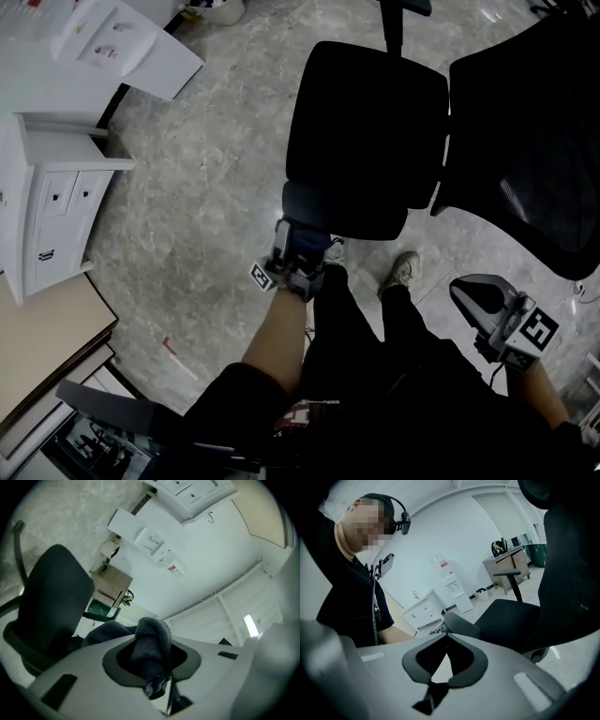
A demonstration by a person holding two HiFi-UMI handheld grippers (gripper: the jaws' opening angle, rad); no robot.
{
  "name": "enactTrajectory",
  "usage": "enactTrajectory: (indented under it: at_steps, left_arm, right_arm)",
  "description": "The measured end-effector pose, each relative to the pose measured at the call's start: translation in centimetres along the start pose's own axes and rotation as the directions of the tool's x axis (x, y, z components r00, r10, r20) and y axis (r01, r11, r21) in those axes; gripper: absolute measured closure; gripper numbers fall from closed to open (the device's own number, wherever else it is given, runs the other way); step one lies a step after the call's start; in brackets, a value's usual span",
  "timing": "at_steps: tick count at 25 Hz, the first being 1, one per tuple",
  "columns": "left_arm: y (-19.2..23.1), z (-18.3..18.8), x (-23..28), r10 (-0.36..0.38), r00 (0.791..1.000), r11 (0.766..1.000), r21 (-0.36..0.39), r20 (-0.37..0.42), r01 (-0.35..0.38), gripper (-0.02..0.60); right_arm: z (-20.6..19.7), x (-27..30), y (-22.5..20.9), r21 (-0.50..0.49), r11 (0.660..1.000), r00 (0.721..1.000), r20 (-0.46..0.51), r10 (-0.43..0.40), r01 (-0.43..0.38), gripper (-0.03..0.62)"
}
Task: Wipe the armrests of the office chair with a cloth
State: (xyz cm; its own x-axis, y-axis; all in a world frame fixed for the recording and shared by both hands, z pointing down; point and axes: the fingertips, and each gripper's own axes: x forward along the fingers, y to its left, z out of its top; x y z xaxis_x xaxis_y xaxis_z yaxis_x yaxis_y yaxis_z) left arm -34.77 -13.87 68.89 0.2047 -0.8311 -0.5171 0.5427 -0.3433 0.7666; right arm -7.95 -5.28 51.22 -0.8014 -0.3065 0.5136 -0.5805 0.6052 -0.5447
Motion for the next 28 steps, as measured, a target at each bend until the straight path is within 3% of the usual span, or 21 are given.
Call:
enactTrajectory:
  at_steps: [4, 8, 11, 14, 16, 19, 20, 21, 22, 23, 24, 25, 26, 27, 28]
  left_arm:
    - [-0.9, 3.2, 1.9, -0.058, 0.997, 0.998, 0.037, 0.054, 0.056, 0.497]
    - [-0.5, 2.6, 1.6, -0.146, 0.974, 0.987, -0.044, 0.170, 0.156, 0.495]
    - [-0.2, 1.9, 0.9, -0.135, 0.972, 0.984, -0.093, 0.191, 0.155, 0.494]
    - [0.0, 0.5, 0.2, -0.024, 0.995, 0.995, -0.093, 0.092, 0.033, 0.494]
    - [-0.8, 0.5, -0.3, 0.097, 0.995, 0.995, -0.018, 0.003, -0.097, 0.494]
    - [-3.2, 3.0, 1.3, 0.208, 0.970, 0.971, 0.145, -0.128, -0.189, 0.494]
    - [-3.6, 3.3, 3.0, 0.240, 0.949, 0.959, 0.199, -0.204, -0.200, 0.494]
    - [-3.5, 3.0, 5.2, 0.291, 0.906, 0.941, 0.262, -0.309, -0.213, 0.494]
    - [-2.9, 1.9, 7.4, 0.365, 0.823, 0.913, 0.338, -0.436, -0.226, 0.494]
    - [-2.0, 0.2, 9.4, 0.457, 0.688, 0.874, 0.427, -0.564, -0.232, 0.494]
    - [-0.8, -1.7, 10.8, 0.551, 0.505, 0.827, 0.518, -0.664, -0.220, 0.494]
    - [0.3, -3.5, 11.5, 0.625, 0.302, 0.779, 0.597, -0.720, -0.190, 0.494]
    - [1.4, -5.1, 11.7, 0.671, 0.103, 0.740, 0.656, -0.734, -0.150, 0.494]
    - [2.6, -6.3, 11.3, 0.692, -0.082, 0.710, 0.696, -0.718, -0.104, 0.494]
    - [3.8, -7.5, 10.7, 0.690, -0.250, 0.691, 0.721, -0.680, -0.052, 0.494]
  right_arm:
    - [0.0, 0.2, 0.0, 0.003, 1.000, 1.000, -0.002, 0.001, -0.001, 0.599]
    - [-0.1, 0.1, -0.1, 0.011, 1.000, 1.000, -0.008, -0.002, 0.002, 0.597]
    - [0.2, 0.3, 0.1, 0.010, 1.000, 1.000, -0.005, 0.007, -0.007, 0.598]
    - [0.1, 0.1, 0.1, 0.007, 1.000, 1.000, 0.005, 0.006, -0.006, 0.597]
    - [0.2, 0.0, 0.2, 0.007, 1.000, 1.000, 0.015, 0.004, -0.004, 0.597]
    - [-0.2, -0.4, -0.2, 0.006, 1.000, 0.999, 0.039, 0.002, -0.002, 0.597]
    - [-0.4, -0.7, -0.5, 0.008, 1.000, 0.999, 0.048, -0.002, 0.001, 0.597]
    - [-0.4, -1.0, -0.7, 0.012, 1.000, 0.998, 0.058, -0.004, 0.004, 0.597]
    - [-0.2, -1.4, -0.8, 0.014, 1.000, 0.998, 0.066, -0.006, 0.005, 0.598]
    - [0.3, -1.8, -0.9, 0.014, 1.000, 0.997, 0.073, -0.008, 0.007, 0.597]
    - [0.8, -2.2, -0.9, 0.011, 1.000, 0.997, 0.079, -0.009, 0.009, 0.597]
    - [1.2, -2.7, -0.9, 0.007, 1.000, 0.996, 0.085, -0.013, 0.013, 0.598]
    - [1.4, -3.3, -1.0, 0.007, 1.000, 0.996, 0.092, -0.019, 0.019, 0.598]
    - [1.5, -4.0, -1.1, 0.011, 1.000, 0.995, 0.100, -0.028, 0.027, 0.597]
    - [1.4, -4.6, -1.4, 0.018, 0.999, 0.993, 0.110, -0.038, 0.037, 0.599]
